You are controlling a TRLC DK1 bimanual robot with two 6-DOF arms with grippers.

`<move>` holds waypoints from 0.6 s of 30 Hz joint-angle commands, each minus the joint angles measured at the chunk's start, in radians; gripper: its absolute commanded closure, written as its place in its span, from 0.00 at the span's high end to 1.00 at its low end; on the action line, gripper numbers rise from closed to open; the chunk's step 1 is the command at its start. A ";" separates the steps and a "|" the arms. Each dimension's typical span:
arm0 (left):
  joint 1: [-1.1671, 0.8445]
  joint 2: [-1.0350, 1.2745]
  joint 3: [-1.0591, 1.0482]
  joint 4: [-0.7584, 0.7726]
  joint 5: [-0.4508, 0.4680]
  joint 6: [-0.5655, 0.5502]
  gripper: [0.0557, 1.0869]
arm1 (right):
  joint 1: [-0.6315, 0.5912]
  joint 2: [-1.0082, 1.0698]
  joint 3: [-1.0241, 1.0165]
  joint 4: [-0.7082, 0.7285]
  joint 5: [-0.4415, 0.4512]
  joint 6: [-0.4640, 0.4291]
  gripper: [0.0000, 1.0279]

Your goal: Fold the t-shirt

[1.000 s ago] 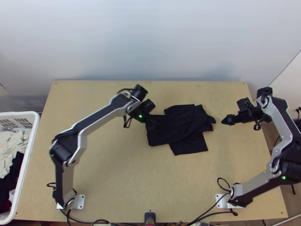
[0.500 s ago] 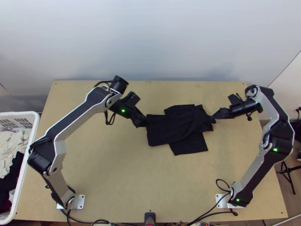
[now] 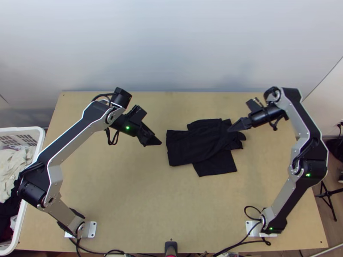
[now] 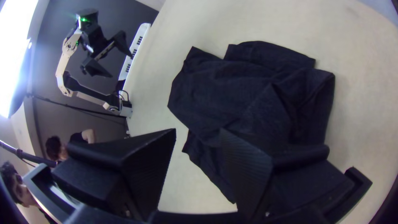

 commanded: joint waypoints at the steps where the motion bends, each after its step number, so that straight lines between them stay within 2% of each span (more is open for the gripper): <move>1: 0.029 -0.032 -0.048 -0.001 -0.006 0.016 0.95 | 0.115 -0.016 -0.050 0.046 0.014 -0.006 0.47; 5: 0.048 -0.037 -0.068 -0.001 -0.010 0.022 0.95 | 0.186 0.036 -0.053 0.084 0.034 -0.004 0.46; 7: 0.051 -0.043 -0.073 -0.001 -0.024 0.024 0.95 | 0.217 0.072 -0.040 0.098 0.034 0.002 0.31; 9: 0.057 -0.050 -0.076 -0.001 -0.040 0.024 0.95 | 0.237 0.095 -0.039 0.130 0.034 0.011 0.09; 10: 0.063 -0.055 -0.077 -0.004 -0.040 0.024 0.95 | 0.243 0.102 -0.040 0.154 0.036 0.019 0.03; 13: 0.088 -0.070 -0.088 -0.005 -0.040 0.024 0.95 | 0.258 0.132 -0.048 0.225 0.082 0.042 0.03; 18: 0.114 -0.086 -0.102 -0.005 -0.040 0.024 0.95 | 0.295 0.173 -0.059 0.332 0.208 0.085 0.03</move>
